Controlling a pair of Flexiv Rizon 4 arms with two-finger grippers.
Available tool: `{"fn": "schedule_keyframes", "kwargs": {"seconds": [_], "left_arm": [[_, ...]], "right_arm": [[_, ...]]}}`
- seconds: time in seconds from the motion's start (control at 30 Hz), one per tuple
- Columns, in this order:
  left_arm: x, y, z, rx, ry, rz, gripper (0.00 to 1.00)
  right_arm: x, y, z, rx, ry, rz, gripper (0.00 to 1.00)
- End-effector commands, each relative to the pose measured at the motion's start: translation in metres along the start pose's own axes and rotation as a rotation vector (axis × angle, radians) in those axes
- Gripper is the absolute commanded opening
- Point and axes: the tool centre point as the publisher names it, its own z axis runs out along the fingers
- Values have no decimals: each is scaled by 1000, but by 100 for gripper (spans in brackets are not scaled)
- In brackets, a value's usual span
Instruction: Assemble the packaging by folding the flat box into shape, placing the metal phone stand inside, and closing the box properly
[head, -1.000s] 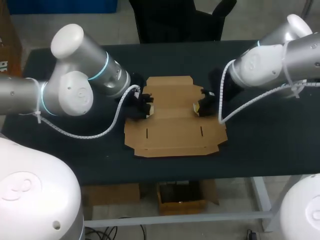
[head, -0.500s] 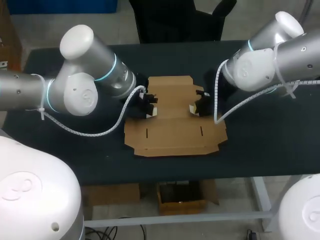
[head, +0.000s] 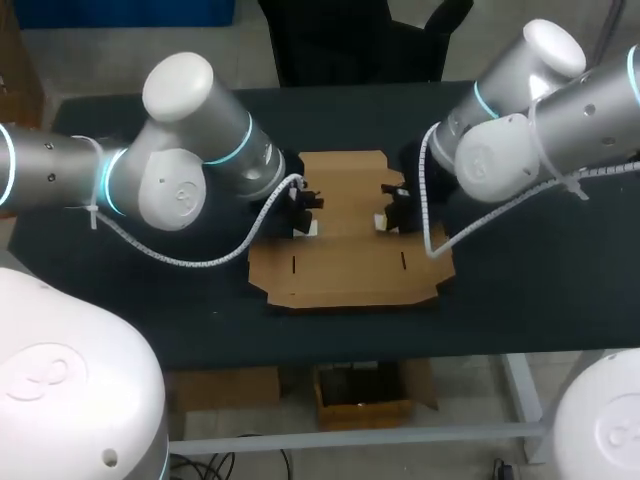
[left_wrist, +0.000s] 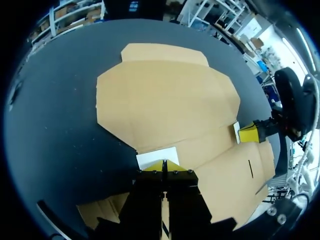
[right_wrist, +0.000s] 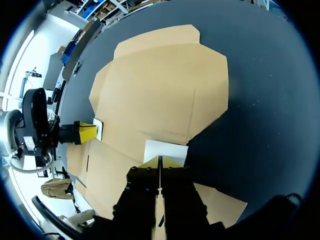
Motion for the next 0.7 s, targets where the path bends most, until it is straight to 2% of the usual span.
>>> {"fn": "schedule_keyframes", "kwargs": {"seconds": [0.03,0.37,0.57,0.7], "left_arm": [[3,1,7,-4,-90,-7,0],[2,4,8,-31,-128,-28,0],[3,4,-11,-22,-129,-36,0],[0,1,-26,-18,-98,-43,0]], "right_arm": [[2,-1,10,-2,-71,8,0],[-3,-7,11,5,-93,30,0],[-3,-8,-14,-49,-56,32,0],[-4,-8,-32,-82,-2,29,0]]}}
